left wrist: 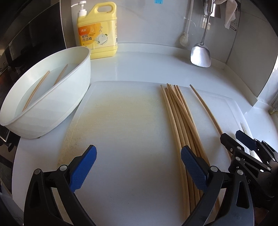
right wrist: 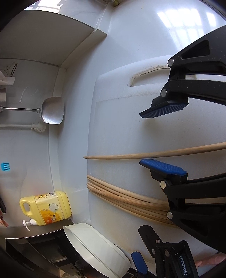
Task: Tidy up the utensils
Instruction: 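Separate and grasp one chopstick with the right tool while the left tool grasps another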
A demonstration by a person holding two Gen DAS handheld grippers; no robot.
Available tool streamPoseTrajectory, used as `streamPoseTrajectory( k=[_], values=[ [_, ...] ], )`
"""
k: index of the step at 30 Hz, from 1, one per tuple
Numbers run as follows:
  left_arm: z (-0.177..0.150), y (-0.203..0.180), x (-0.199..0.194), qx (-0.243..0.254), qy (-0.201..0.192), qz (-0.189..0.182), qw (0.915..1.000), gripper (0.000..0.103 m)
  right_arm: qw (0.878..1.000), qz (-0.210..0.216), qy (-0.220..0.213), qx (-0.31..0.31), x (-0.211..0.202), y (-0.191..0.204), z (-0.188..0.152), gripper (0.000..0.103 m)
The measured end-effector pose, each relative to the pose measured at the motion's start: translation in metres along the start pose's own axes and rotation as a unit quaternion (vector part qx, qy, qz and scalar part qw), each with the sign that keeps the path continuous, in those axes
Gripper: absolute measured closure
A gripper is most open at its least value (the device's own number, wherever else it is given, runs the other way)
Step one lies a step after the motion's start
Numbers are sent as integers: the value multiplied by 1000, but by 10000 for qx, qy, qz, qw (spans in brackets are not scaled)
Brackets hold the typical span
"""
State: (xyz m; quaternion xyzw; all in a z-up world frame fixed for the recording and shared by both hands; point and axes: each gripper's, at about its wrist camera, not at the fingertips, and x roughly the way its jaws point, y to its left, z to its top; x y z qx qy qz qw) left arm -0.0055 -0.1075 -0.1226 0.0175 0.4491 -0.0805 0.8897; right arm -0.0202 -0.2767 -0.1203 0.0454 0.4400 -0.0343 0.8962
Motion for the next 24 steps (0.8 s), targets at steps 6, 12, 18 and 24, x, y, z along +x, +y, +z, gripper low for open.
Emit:
streamPoseTrajectory(
  k=[6,12,18,24],
  values=[
    [-1,-4,6,9,59,-10,10000,7,10000,10,12,-2,0,-5,0,56],
    [-4,3,7,-45,65,-11,10000,5,10000,11,-3,-12,-1,-5,0,56],
    [-6,5,6,-11,45,-8,10000,5,10000,12,8,-35,-1,-6,1,56],
    [-6,-3,16,100,70,226,9997,5,10000,-6,-10,-43,1,-5,2,55]
  ],
)
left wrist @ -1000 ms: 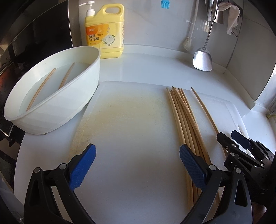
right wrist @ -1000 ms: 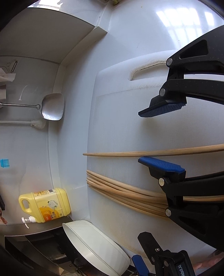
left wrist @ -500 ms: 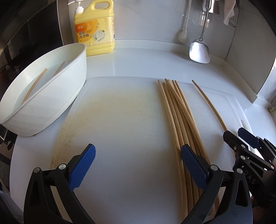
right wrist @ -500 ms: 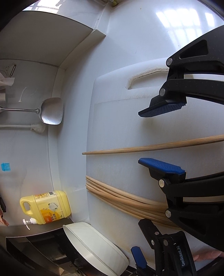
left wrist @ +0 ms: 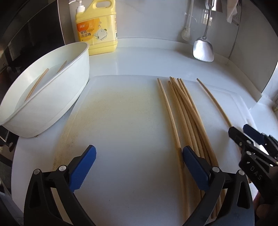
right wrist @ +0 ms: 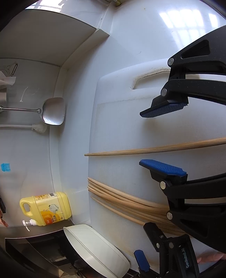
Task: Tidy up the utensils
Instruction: 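Separate and grasp one chopstick with the right tool while the left tool grasps another, then lift both held chopsticks and carry them over the water basin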
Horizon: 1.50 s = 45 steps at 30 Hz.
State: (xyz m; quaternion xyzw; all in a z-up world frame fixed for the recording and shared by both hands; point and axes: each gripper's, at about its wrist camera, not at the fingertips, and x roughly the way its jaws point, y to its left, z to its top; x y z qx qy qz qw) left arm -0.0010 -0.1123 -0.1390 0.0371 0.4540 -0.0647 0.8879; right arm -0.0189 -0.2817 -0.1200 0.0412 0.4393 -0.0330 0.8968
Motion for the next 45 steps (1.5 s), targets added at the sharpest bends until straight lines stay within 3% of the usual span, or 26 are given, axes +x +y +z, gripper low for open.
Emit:
streamPoseTrajectory(
  k=[7,10,14,19,21,23,33,41,45],
  values=[
    [2,4,5,-98,-39,-4,9999,6,9999,49,0,-97,6,2,8,55],
    [-1,6,2,-109,-108,-6,9999,11,9999,78,4,-122,7,3,9,55],
    [1,6,-3,-86,-198,-20,9998,36,9997,130,33,-223,7,6,10,58],
    [3,-5,-5,98,-250,-103,9996,65,9989,250,38,-405,6,15,11,77],
    [5,-9,-5,187,-255,-145,9994,84,9984,277,26,-484,6,19,11,88],
    [6,-12,-4,237,-244,-184,9993,96,9981,231,19,-565,6,22,12,97],
    [8,-5,-12,24,-162,-536,9984,96,9989,422,-52,-200,-2,14,11,97],
    [25,5,-57,-183,-70,-730,9971,96,9979,625,-22,-168,-35,22,30,97],
    [42,22,-90,-231,-236,-540,9980,96,9965,809,-84,-194,-54,35,47,97]
  ],
)
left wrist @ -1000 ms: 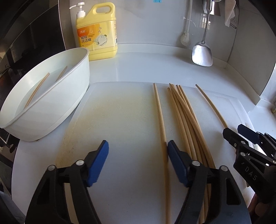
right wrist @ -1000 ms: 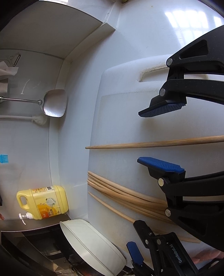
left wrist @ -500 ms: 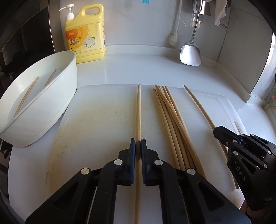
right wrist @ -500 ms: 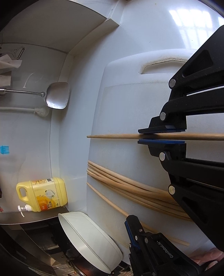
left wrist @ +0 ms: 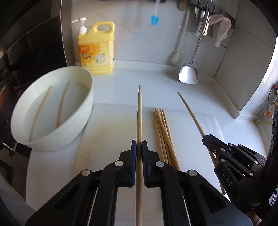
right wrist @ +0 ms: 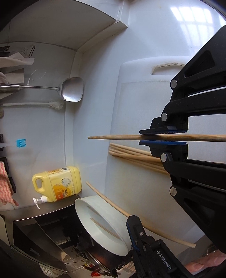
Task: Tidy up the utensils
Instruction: 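Lift both held chopsticks and carry them over the water basin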
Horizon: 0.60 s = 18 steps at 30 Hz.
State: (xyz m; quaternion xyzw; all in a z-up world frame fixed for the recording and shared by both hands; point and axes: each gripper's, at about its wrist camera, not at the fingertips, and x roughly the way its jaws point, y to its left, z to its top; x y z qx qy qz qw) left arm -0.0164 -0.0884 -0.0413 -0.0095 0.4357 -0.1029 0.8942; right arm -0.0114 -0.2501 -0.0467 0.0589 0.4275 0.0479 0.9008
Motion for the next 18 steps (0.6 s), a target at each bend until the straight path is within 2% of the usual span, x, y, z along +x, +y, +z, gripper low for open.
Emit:
streamPoseTrajectory(
  k=[4,9,18],
  values=[
    [18,28,-24,-103,-125,82,9998,96,9999,72,-43,-112,-10,24,19,97],
    [37,81,-38,-148,-233,189,9994,96,9995,176,-140,-238,-10,70,41,97],
    [75,185,-22,-220,-128,269,9993,96,9992,268,-214,-207,25,166,85,97]
  ],
)
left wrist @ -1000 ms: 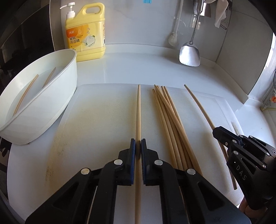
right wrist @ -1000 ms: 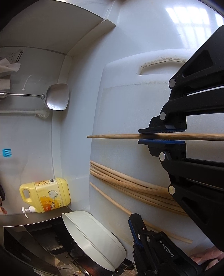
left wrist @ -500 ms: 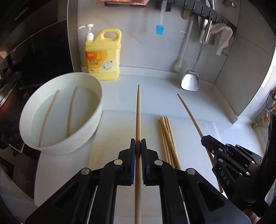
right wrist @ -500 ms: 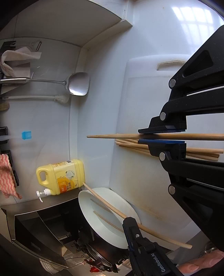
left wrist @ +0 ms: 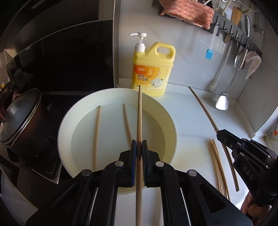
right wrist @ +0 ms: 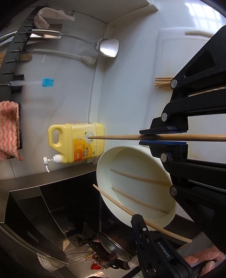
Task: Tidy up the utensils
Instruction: 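Lift both held chopsticks and carry them over the water basin, then open both tools to release the chopsticks into the basin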
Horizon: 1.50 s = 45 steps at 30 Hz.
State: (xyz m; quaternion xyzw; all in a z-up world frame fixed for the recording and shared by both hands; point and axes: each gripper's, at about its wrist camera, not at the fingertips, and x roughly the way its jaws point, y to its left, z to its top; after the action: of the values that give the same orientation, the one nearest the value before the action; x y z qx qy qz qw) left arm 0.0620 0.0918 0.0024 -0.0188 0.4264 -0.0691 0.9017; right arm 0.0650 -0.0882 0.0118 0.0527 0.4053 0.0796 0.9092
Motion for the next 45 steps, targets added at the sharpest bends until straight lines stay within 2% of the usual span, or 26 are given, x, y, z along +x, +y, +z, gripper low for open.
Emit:
streamPoseTrajectory(
  k=[7,14,21,27,33,41,43,45],
  values=[
    [22,54,27,-70,157,109,9998,96,9997,148,127,118,48,53,27,97],
    [21,81,61,-277,427,200,9985,96,9986,287,423,143,93,80,31,97],
    [18,93,86,-389,638,368,9965,96,9954,430,839,180,133,89,28,97],
    [13,96,104,-417,906,393,9942,96,9916,384,1207,252,152,86,26,97],
    [14,94,111,-368,994,417,9935,96,9865,382,1571,259,166,83,23,97],
    [6,92,118,-325,1161,453,9917,95,9844,376,1695,287,174,81,22,97],
    [6,91,119,-329,1187,458,9913,93,9846,379,1684,290,174,80,23,97],
    [5,92,118,-360,1202,458,9910,76,9845,380,1690,284,175,79,24,96]
  ],
)
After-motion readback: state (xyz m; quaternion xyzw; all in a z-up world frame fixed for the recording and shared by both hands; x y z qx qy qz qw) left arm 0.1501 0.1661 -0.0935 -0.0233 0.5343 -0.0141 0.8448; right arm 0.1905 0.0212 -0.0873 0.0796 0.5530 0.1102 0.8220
